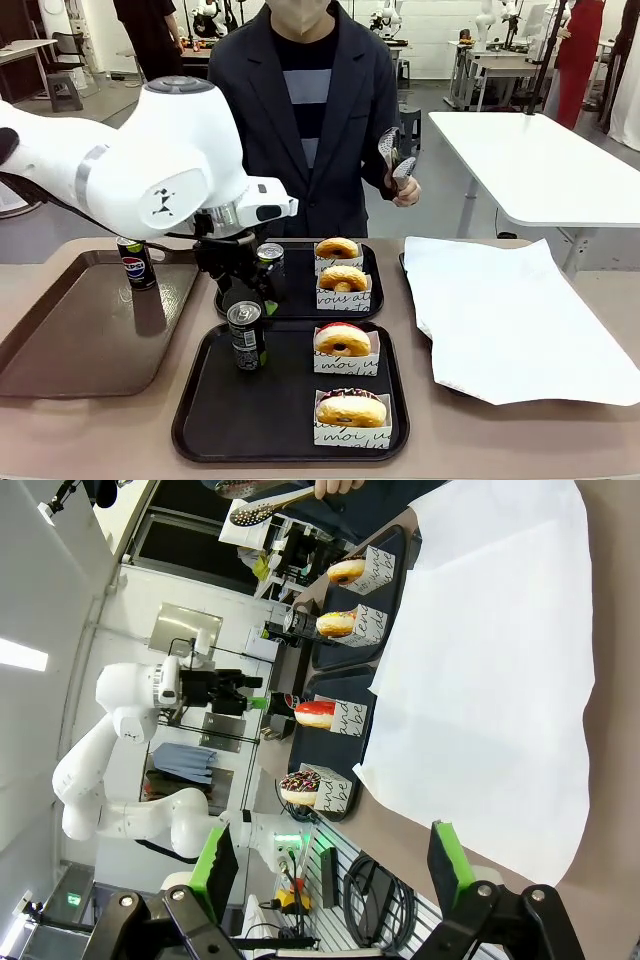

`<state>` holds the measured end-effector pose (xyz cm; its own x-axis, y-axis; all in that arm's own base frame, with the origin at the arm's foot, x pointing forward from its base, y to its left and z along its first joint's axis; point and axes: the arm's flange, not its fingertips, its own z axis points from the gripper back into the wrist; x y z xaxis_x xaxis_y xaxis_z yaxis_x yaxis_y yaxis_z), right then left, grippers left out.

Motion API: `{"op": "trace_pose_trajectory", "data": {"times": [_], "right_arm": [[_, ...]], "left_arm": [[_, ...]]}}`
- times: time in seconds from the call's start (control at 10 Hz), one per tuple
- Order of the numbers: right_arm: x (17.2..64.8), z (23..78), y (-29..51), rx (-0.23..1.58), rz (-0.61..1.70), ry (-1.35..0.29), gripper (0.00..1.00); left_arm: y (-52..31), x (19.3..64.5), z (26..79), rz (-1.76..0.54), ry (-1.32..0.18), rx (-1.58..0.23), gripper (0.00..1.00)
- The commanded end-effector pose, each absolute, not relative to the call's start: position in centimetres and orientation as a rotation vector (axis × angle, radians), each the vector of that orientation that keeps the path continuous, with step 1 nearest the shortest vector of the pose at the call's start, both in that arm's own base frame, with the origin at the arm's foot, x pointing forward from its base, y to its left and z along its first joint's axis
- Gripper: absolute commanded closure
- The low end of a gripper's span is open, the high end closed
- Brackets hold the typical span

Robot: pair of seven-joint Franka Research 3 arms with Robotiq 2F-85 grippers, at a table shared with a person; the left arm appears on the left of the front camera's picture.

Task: Set up donuts and drinks on trays.
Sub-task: Pick up one Pepsi coke from the Handle tray and place it on the Flat Tray without a Pepsi coke.

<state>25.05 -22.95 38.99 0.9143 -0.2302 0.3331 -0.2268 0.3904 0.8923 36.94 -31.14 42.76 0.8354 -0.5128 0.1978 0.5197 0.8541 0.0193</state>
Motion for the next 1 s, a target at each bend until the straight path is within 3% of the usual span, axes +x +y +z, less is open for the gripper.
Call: {"op": "trace_pose_trajectory", "data": {"times": [0.0, 0.3, 0.9], "right_arm": [[25.2, 39.0, -23.1, 1.194, 0.010, -0.467, 0.00], [25.2, 39.0, -23.1, 1.194, 0.010, -0.467, 0.00], [25.2, 39.0, -23.1, 1.194, 0.010, -0.467, 0.00]], "left_arm": [[-30.2, 36.2, 44.1, -0.490, -0.179, -0.021, 0.00], [-29.3, 35.8, 45.4, -0.438, -0.126, -0.021, 0.00], [-29.9, 36.1, 44.6, -0.502, -0.169, -0.016, 0.00]]}}
